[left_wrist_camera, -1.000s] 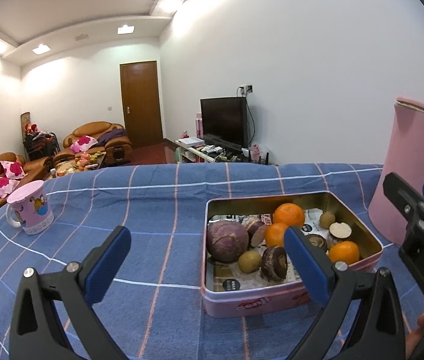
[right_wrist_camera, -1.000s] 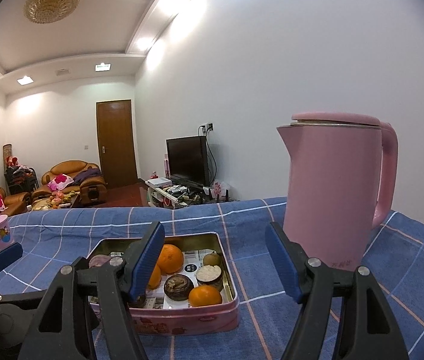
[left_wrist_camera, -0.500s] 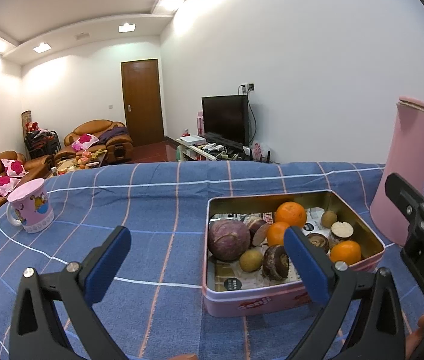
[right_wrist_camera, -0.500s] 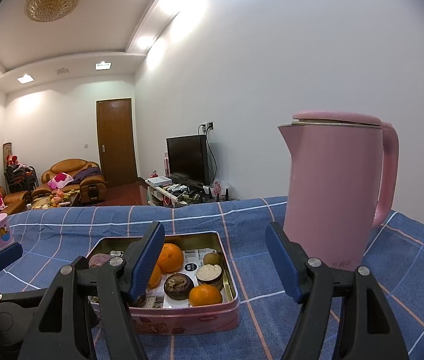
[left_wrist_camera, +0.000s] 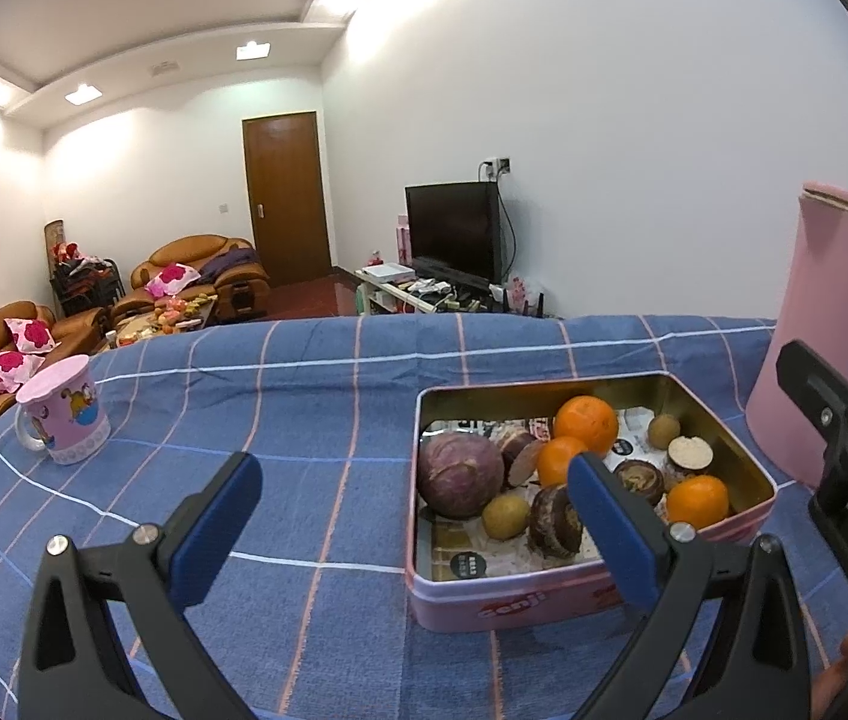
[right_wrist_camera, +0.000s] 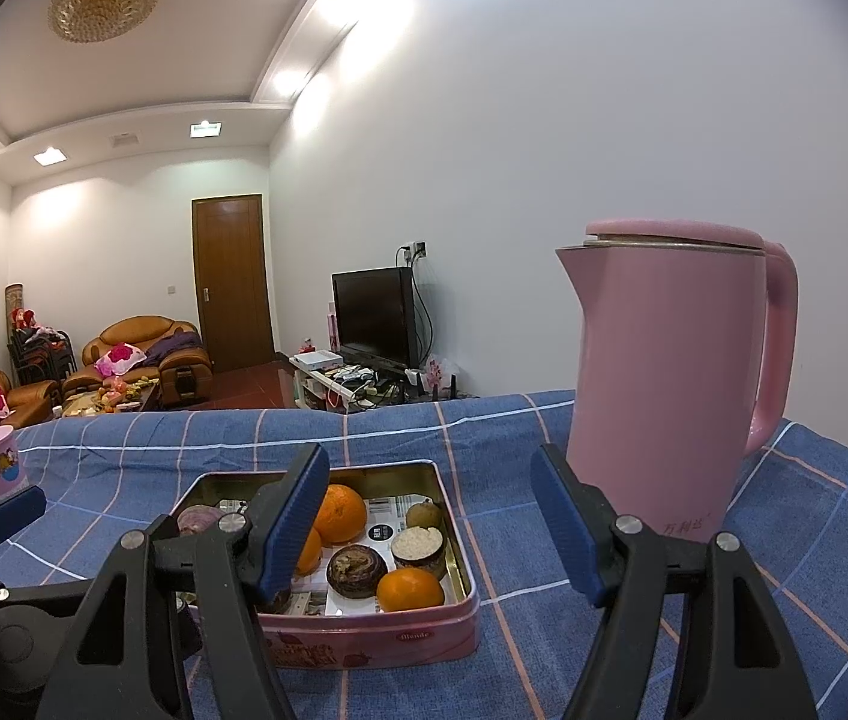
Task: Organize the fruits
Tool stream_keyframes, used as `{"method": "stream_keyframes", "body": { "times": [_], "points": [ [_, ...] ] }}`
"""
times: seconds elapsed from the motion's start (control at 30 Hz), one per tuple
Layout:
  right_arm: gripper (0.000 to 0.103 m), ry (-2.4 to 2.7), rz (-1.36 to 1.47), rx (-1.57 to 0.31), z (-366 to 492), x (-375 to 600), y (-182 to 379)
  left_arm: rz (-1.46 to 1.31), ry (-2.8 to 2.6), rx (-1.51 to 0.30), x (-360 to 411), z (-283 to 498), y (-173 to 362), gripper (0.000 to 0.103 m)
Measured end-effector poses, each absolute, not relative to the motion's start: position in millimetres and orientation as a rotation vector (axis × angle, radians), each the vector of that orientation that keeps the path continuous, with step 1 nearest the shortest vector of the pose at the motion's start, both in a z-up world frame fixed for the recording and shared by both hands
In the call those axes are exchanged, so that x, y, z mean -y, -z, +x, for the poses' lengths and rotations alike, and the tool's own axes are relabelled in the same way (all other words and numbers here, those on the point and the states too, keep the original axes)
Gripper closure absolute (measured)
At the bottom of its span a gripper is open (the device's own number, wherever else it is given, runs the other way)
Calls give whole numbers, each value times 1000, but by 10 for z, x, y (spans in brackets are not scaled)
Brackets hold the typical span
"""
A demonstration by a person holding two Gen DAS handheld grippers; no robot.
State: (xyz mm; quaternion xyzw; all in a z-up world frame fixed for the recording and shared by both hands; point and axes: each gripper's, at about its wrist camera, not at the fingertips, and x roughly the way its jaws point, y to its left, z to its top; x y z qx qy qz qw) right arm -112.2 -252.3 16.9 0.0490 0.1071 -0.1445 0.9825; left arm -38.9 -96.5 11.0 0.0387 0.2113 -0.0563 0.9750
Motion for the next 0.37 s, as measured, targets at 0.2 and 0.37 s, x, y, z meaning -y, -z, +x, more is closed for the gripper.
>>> {"method": "stream_keyframes", "body": {
  "times": [0.2, 0.37],
  "points": [
    [32, 291, 98, -218, -1120, 2523, -168, 70, 131, -428, 949, -374, -106, 0],
    [32, 293, 100, -226, -1101, 2528, -156, 77, 131, -428, 956, -381, -102, 0]
  ]
}}
